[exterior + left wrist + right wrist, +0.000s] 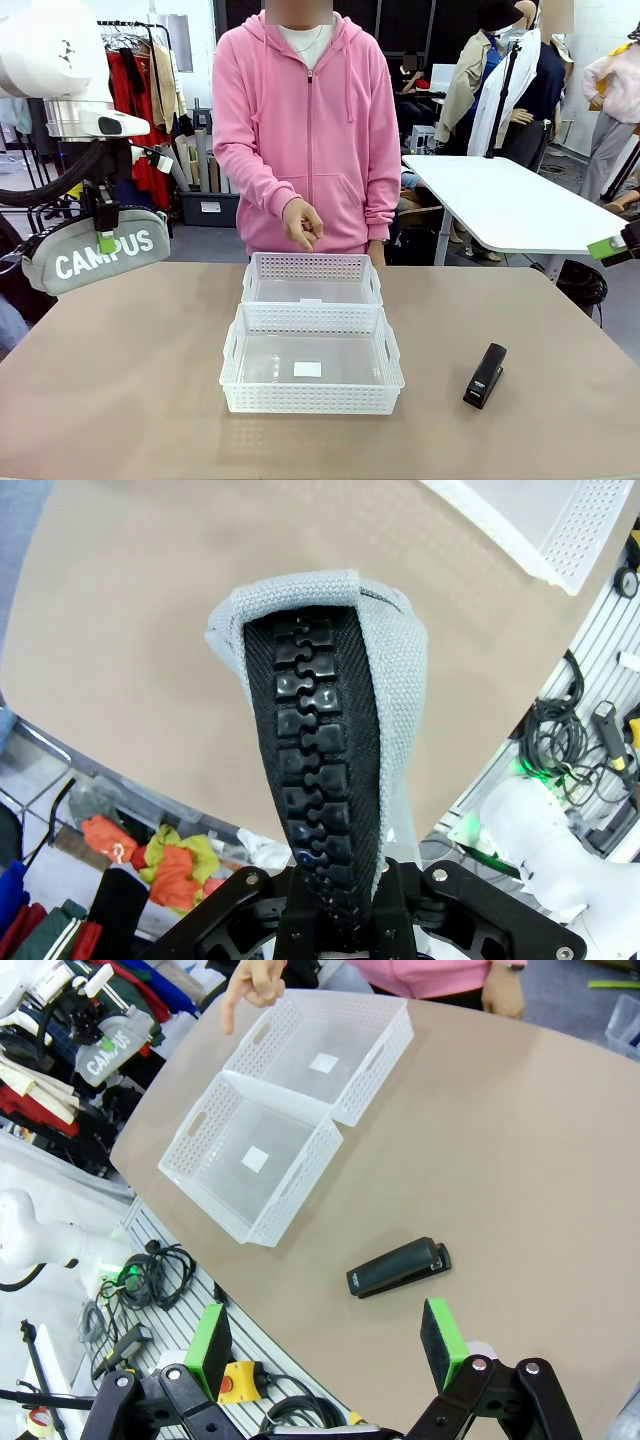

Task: Distribute items into two baskets.
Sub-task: Move the picked Pencil pouch towards the Organizing basket indicated by the person, stopping as directed.

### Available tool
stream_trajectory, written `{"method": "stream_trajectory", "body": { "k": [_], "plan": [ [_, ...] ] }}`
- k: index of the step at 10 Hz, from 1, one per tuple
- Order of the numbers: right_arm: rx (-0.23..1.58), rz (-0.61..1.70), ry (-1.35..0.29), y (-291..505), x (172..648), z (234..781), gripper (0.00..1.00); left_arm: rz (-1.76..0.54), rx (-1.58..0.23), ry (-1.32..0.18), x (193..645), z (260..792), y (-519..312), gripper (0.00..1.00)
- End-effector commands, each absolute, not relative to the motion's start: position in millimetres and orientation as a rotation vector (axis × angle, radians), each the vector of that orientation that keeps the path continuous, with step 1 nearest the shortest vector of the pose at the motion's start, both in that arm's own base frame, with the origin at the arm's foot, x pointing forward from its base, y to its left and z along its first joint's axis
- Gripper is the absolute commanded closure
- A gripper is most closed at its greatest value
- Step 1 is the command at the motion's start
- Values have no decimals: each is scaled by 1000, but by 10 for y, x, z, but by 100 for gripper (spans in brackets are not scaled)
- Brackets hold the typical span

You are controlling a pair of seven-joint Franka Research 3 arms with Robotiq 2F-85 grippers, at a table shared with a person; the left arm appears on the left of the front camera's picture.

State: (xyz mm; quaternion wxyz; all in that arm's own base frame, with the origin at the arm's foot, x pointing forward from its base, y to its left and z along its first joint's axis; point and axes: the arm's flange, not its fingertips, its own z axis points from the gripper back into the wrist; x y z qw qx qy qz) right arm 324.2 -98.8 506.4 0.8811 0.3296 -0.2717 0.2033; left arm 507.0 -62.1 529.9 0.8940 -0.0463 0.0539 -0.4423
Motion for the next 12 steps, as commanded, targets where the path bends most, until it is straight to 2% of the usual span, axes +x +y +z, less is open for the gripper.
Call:
{"method": "stream_trajectory", "body": {
  "k": [1, 6, 12],
  "plan": [
    [695, 432, -579, -987, 3249, 5081, 0, -917, -96, 112, 5070, 5299, -621, 100],
    [695, 432, -579, -987, 3249, 5081, 0, -989, -105, 125, 4682, 4973, -920, 100],
    [695, 432, -579, -987, 3249, 5081, 0, -1251, -98, 65, 4063, 4713, -1337, 100]
  ]
}}
